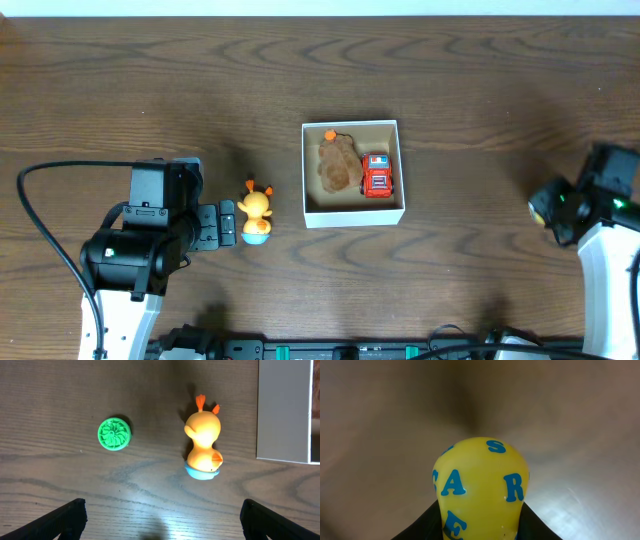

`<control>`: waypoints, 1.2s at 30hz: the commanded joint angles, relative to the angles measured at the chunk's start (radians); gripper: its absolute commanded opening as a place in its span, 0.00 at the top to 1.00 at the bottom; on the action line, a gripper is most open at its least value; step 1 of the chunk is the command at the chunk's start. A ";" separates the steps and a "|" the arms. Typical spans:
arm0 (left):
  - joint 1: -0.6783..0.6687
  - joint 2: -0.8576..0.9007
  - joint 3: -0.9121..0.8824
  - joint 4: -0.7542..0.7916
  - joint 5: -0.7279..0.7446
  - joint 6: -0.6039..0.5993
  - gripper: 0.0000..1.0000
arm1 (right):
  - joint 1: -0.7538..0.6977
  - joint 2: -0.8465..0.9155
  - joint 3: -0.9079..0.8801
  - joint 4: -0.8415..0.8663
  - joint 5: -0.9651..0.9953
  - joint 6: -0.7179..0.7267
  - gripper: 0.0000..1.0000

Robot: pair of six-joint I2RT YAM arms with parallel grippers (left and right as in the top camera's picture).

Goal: Pack container
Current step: 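Move right gripper to the yellow lettered ball and grasp it, then place the yellow ball into the box and withdraw right gripper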

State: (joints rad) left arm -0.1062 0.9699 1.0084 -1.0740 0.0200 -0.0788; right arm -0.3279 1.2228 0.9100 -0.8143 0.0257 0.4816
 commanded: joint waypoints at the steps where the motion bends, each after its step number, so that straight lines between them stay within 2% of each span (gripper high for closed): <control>1: 0.005 0.003 0.015 -0.002 -0.001 -0.010 0.02 | 0.177 -0.066 0.117 -0.027 -0.067 -0.153 0.99; 5: 0.005 0.003 0.015 -0.003 -0.001 -0.010 0.02 | 0.460 -0.077 0.217 -0.036 -0.068 -0.227 0.99; 9: 0.005 0.003 0.015 -0.003 -0.001 -0.010 0.02 | 0.708 -0.054 0.231 0.013 -0.056 -0.251 0.99; 14: 0.005 0.003 0.015 -0.003 -0.002 -0.010 0.02 | 0.883 0.042 0.231 0.031 -0.041 -0.251 0.99; 19: 0.005 0.003 0.015 -0.003 -0.002 -0.010 0.02 | 0.943 0.179 0.231 0.020 -0.040 -0.232 0.99; 31: 0.005 0.003 0.015 -0.003 -0.002 -0.010 0.02 | 0.943 0.431 0.230 0.010 -0.041 -0.213 0.98; 32: 0.005 0.003 0.015 -0.002 -0.002 -0.010 0.02 | 0.943 0.444 0.230 0.010 -0.041 -0.213 0.97; 33: 0.005 0.003 0.015 -0.002 -0.002 -0.010 0.02 | 0.943 0.459 0.230 0.009 -0.041 -0.214 0.90; 36: 0.005 0.003 0.015 -0.003 -0.001 -0.010 0.02 | 0.943 0.484 0.230 0.006 -0.041 -0.214 0.80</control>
State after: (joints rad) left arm -0.1062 0.9699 1.0084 -1.0737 0.0196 -0.0788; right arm 0.6075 1.6749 1.1324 -0.7952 -0.0181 0.2584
